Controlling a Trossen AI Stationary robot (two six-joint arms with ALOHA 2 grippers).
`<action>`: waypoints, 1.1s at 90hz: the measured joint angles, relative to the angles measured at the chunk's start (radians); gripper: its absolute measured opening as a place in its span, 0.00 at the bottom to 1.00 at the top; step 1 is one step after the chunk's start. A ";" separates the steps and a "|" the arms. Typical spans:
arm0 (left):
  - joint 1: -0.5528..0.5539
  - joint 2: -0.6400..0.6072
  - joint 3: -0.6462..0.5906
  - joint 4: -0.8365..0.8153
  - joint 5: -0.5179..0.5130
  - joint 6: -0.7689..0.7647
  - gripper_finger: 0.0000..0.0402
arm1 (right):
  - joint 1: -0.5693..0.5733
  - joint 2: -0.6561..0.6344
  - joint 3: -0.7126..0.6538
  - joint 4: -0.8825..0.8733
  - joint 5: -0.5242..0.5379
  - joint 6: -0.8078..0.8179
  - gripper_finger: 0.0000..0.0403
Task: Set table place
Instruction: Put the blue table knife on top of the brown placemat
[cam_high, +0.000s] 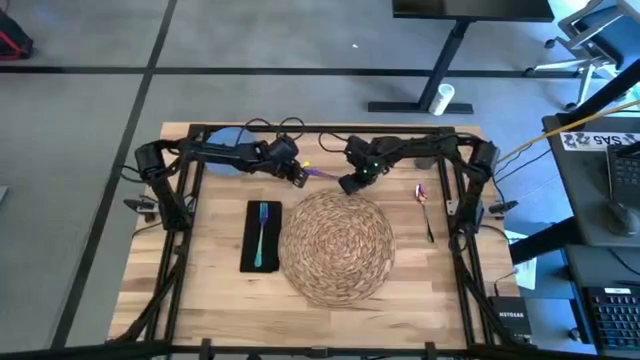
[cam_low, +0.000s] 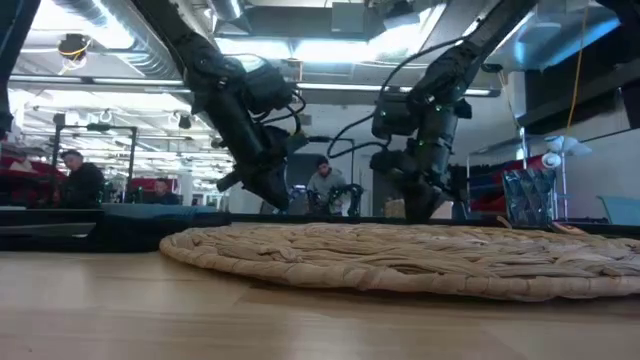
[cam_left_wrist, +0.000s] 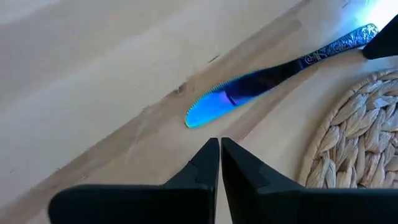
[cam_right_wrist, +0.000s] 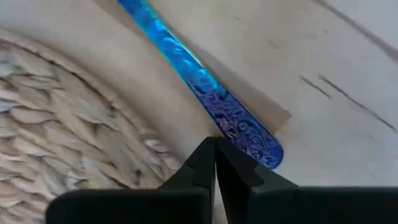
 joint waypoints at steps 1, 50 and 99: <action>0.000 0.000 0.000 0.000 0.002 0.000 0.00 | 0.000 0.000 0.000 0.000 0.008 0.000 0.00; -0.006 0.000 0.000 0.001 0.073 0.002 0.00 | -0.007 -0.007 -0.005 0.164 0.241 0.026 0.00; -0.078 0.000 0.000 0.005 0.100 0.010 0.00 | -0.025 -0.036 -0.007 0.193 0.178 0.023 0.00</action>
